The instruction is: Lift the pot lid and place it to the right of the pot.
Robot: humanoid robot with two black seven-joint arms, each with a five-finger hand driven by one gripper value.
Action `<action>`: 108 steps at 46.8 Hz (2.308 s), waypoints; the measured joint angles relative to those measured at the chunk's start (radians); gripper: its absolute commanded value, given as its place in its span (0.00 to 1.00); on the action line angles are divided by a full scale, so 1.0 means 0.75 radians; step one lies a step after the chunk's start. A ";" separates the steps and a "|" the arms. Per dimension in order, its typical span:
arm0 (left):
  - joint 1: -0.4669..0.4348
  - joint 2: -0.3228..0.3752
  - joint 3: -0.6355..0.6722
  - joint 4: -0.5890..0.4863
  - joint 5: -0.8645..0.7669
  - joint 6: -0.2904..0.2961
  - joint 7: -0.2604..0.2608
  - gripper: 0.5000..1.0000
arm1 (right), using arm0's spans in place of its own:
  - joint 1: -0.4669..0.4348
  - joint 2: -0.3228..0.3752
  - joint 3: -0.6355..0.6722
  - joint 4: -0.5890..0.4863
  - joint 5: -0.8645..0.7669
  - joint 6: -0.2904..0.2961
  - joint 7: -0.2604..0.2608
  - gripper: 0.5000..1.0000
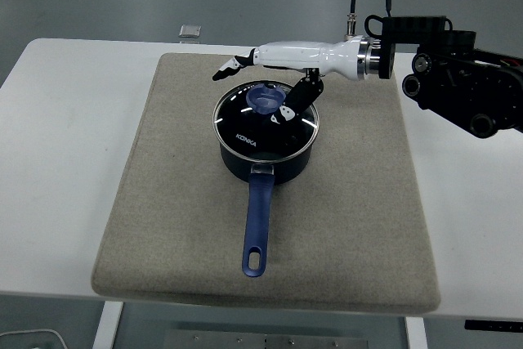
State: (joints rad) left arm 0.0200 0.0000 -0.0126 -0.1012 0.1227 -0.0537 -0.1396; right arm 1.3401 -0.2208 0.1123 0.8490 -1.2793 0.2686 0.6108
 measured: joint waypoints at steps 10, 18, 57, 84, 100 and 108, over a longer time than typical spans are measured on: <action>0.000 0.000 -0.001 0.000 0.000 0.000 0.000 1.00 | -0.002 0.001 -0.009 -0.010 -0.030 -0.029 0.000 0.79; 0.000 0.000 -0.001 0.000 0.000 0.000 0.000 1.00 | -0.007 0.000 -0.016 -0.015 -0.038 -0.053 0.000 0.79; 0.000 0.000 0.000 0.000 0.000 0.000 0.000 1.00 | -0.018 0.000 -0.023 -0.040 -0.092 -0.110 0.000 0.79; 0.000 0.000 0.000 0.000 0.000 0.000 0.000 1.00 | -0.031 0.000 -0.035 -0.051 -0.102 -0.133 0.000 0.79; 0.000 0.000 0.000 0.000 0.000 0.000 0.000 1.00 | -0.031 -0.001 -0.035 -0.069 -0.117 -0.157 0.000 0.79; 0.000 0.000 0.000 0.000 0.001 0.000 0.000 1.00 | -0.031 0.000 -0.035 -0.068 -0.117 -0.154 0.000 0.79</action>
State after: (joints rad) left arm 0.0199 0.0000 -0.0125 -0.1012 0.1231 -0.0537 -0.1396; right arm 1.3172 -0.2209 0.0863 0.7978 -1.3668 0.1533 0.6109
